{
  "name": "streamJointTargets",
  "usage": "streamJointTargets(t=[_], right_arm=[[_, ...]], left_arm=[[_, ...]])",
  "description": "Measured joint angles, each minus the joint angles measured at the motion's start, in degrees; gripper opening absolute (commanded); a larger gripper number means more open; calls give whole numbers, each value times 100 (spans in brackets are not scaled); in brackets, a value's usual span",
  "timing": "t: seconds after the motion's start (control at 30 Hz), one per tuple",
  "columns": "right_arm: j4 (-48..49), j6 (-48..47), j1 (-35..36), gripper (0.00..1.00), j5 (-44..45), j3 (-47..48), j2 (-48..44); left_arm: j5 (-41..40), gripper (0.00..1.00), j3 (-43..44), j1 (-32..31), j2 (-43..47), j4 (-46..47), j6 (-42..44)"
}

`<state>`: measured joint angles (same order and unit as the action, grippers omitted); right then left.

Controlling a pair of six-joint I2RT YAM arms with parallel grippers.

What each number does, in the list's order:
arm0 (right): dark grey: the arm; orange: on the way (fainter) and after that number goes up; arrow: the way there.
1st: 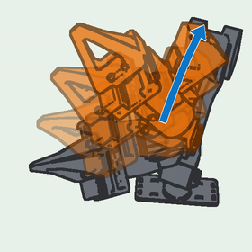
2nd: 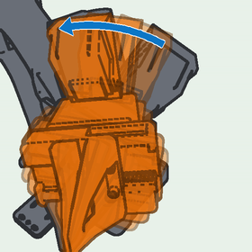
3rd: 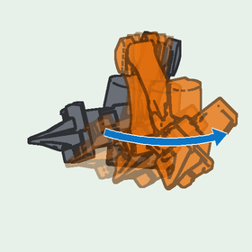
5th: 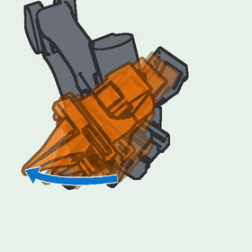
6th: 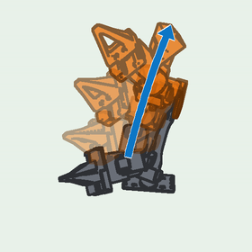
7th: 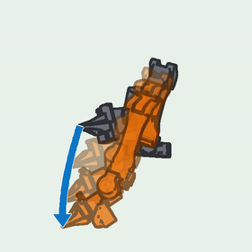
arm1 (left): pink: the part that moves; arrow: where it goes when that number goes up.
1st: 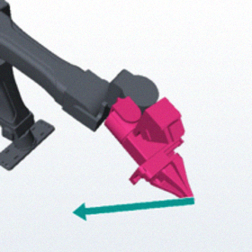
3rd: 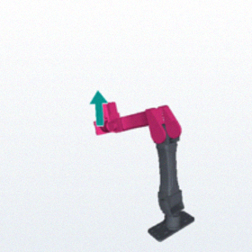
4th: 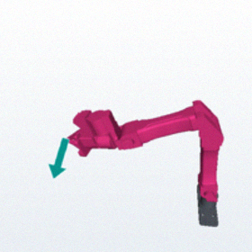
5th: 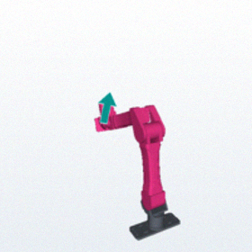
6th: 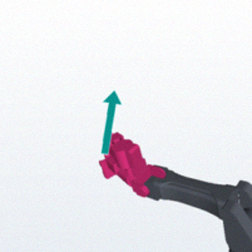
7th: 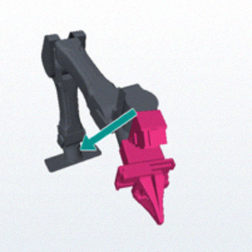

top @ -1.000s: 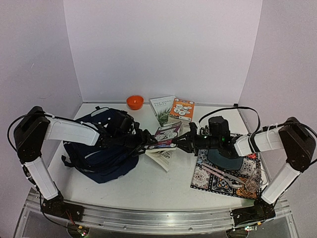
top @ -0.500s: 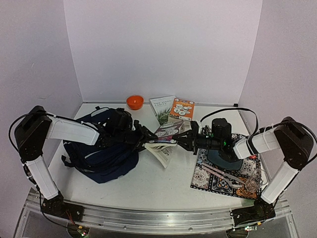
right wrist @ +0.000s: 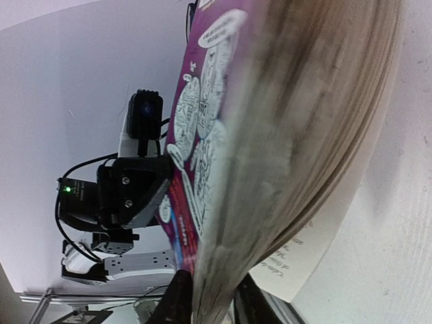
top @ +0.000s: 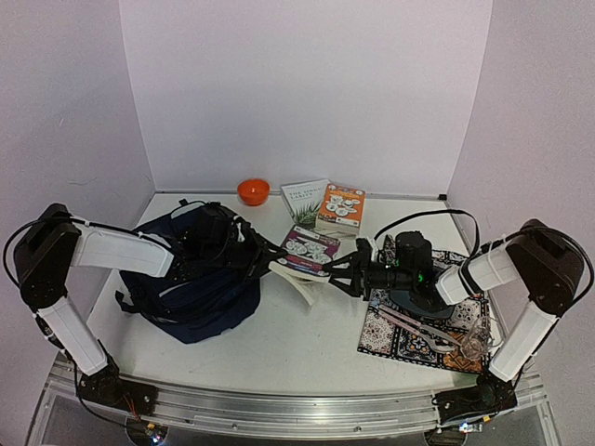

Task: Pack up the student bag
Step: Pass from the right arm to the left, then pass from the left arm to the right

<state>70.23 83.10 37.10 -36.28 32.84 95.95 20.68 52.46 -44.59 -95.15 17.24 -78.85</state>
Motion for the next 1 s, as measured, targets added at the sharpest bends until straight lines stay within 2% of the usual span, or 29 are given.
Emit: streamJointTargets(t=[0.1,0.23,0.3,0.43,0.6,1.0], right_arm=[[-349,-160,35,68,176,-8,-48],[-1088,-406,148,85,621,-3,-371],[-1380,-457,270,97,877,53,-525],[-1561,-439,652,98,1339,276,-583],[-1288,-203,1027,98,1766,531,-430],[-442,497,1216,98,2324,1458,547]], left_arm=[[-172,0,-110,7,165,71,-98],[-515,0,-264,19,434,73,-216],[-704,0,-282,19,518,79,-236],[-1057,0,-282,19,593,136,-261],[-1430,0,-282,19,612,143,-348],[-2147,0,-310,19,841,533,-724]])
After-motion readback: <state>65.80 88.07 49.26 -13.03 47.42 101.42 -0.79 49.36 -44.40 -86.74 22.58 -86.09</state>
